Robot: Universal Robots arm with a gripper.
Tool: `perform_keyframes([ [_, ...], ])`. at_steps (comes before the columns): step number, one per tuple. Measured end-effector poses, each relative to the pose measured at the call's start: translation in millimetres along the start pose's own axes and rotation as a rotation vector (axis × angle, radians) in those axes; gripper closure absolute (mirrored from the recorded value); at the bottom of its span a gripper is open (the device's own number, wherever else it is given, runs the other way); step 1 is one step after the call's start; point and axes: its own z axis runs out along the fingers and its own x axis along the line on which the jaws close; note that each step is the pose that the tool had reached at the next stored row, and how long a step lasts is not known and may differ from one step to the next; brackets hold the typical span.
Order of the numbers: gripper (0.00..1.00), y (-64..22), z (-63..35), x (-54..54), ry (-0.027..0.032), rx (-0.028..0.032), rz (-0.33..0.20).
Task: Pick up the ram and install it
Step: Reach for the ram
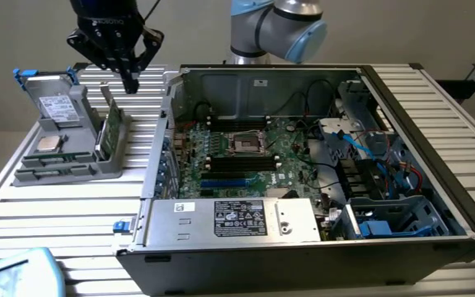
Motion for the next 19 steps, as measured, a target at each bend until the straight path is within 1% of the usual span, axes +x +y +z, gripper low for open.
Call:
perform_keyframes([
  [10, 0.90, -7.0, -0.3, 45.1, 0.0075, 0.0006, 0.000],
  [19, 0.90, -13.1, -0.6, 85.8, 0.0124, 0.0009, 0.000],
])
